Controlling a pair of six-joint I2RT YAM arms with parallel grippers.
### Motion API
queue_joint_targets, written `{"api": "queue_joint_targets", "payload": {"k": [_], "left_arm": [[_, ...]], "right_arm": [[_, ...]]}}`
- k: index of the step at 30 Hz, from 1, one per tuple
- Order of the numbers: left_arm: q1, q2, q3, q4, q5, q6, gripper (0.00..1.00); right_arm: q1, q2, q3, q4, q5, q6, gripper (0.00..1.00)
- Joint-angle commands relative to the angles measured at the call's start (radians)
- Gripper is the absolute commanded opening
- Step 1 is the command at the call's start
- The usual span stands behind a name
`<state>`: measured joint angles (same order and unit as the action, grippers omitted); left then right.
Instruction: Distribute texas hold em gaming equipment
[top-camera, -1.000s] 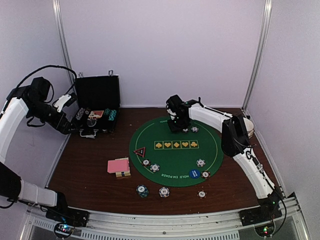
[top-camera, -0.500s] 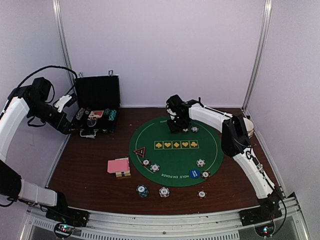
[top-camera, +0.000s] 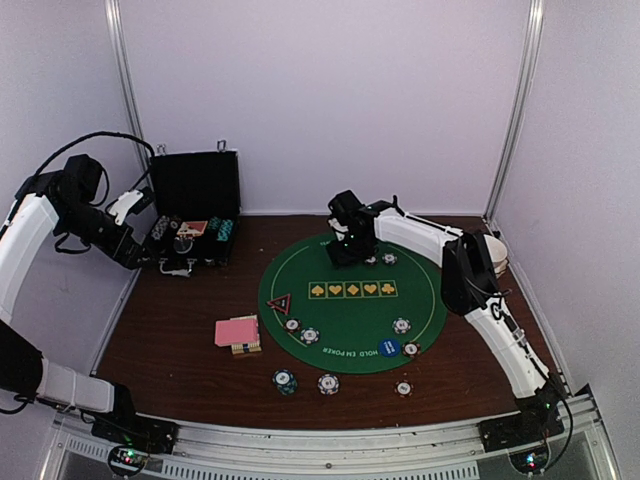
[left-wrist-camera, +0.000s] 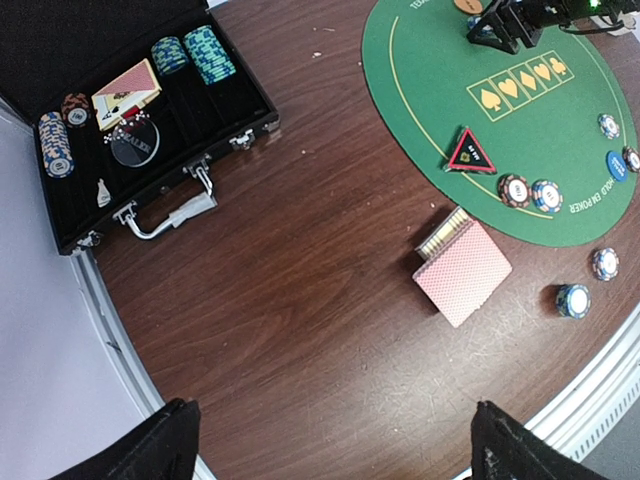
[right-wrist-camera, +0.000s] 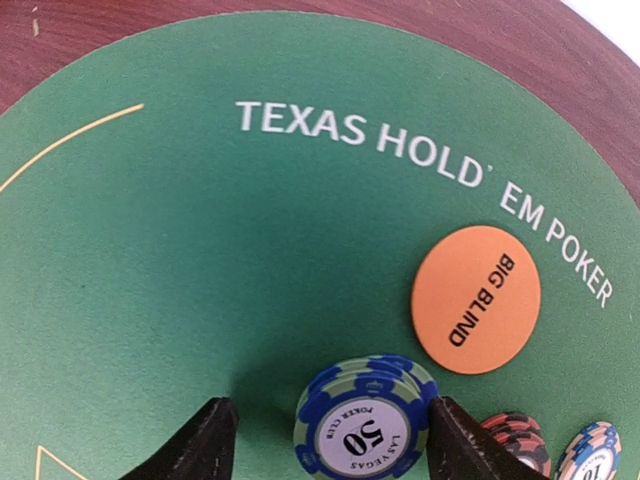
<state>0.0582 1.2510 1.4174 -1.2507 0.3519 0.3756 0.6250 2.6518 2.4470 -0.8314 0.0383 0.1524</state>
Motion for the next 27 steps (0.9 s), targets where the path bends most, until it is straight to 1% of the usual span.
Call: {"api": "queue_joint_targets", "payload": {"k": [1, 7, 10, 14, 17, 21, 23, 27], "left_arm": [[0.006, -0.018, 0.021, -0.007, -0.014, -0.001, 0.98], [0.006, -0.017, 0.05, -0.027, -0.013, -0.001, 0.97], [0.006, -0.022, 0.061, -0.036, -0.009, -0.001, 0.98], [0.006, -0.03, 0.061, -0.044, -0.009, 0.0, 0.98], [0.006, -0.037, 0.06, -0.046, -0.008, 0.0, 0.97], [0.006, -0.045, 0.05, -0.046, 0.003, 0.005, 0.98], [0.006, -0.047, 0.048, -0.046, 0.005, 0.005, 0.97], [0.006, -0.047, 0.047, -0.047, 0.008, 0.005, 0.97]], "right_arm": [[0.025, -0.112, 0.019, 0.032, 0.023, -0.016, 0.71], [0.068, -0.215, 0.012, 0.02, 0.064, -0.05, 0.83], [0.104, -0.281, -0.045, 0.023, 0.086, -0.068, 0.87], [0.173, -0.407, -0.211, 0.063, 0.079, -0.054, 0.89], [0.254, -0.53, -0.4, 0.117, 0.067, -0.038, 0.9], [0.38, -0.64, -0.628, 0.164, 0.014, -0.002, 0.9], [0.445, -0.661, -0.681, 0.158, -0.004, 0.002, 0.9], [0.551, -0.661, -0.72, 0.117, -0.035, 0.002, 0.91]]}}
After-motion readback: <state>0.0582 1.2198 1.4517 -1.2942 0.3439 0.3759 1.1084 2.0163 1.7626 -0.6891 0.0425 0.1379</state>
